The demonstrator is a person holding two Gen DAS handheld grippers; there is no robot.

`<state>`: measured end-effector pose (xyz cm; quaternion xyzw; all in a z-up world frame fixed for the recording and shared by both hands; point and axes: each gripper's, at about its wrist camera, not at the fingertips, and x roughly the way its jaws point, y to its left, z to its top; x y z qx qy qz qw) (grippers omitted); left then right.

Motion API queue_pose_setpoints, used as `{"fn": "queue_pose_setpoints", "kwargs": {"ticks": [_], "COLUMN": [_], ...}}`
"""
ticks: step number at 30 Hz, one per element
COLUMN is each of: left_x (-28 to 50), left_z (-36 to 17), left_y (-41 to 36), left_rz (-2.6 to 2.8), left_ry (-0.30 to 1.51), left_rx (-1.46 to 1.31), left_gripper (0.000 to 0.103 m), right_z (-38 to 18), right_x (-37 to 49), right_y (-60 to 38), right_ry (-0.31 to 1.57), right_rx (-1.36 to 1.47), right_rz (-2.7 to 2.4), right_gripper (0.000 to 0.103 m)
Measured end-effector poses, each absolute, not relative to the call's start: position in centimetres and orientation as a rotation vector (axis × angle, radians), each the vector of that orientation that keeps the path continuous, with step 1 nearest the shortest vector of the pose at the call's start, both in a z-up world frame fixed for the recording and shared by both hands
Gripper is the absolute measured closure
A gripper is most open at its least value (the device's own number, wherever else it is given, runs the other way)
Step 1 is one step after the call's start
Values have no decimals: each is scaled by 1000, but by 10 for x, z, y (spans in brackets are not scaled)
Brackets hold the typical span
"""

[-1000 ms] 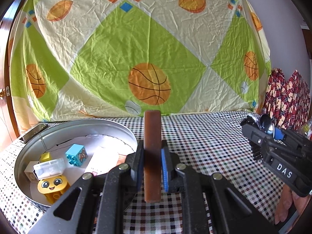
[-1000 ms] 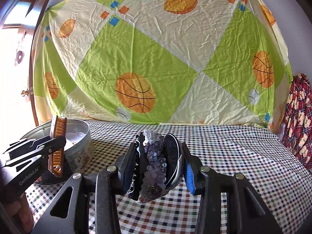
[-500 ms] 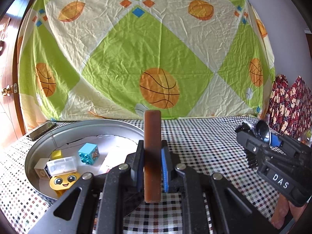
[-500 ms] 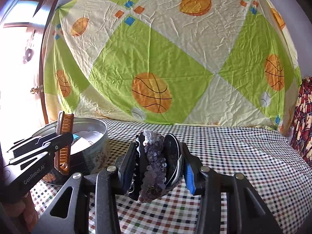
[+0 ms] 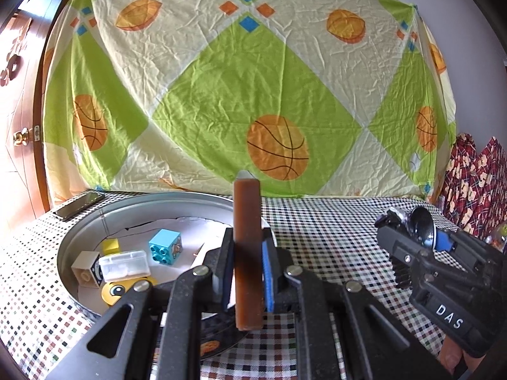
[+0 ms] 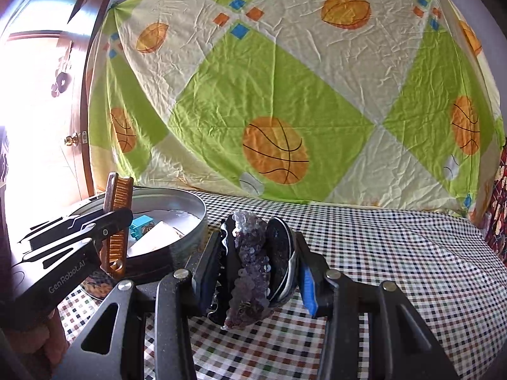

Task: Organize rigid objects
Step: 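Carry the brown brush in the left gripper while the right gripper carries the geode toward the tin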

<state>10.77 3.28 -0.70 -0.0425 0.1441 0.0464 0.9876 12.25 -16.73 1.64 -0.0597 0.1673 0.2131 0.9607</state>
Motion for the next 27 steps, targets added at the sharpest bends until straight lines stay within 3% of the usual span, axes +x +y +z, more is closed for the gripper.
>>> {"fn": "queue_pose_setpoints", "kwargs": {"ticks": [27], "left_x": [86], "left_z": [0], "left_y": [42], "left_rz": [133], "left_ry": [210], "left_rx": [-78], "left_gripper": [90], "right_z": [16], "right_x": [118], "right_y": [-160], "right_ry": [322], "right_rx": [-111], "right_rz": [412], "right_gripper": [57]}}
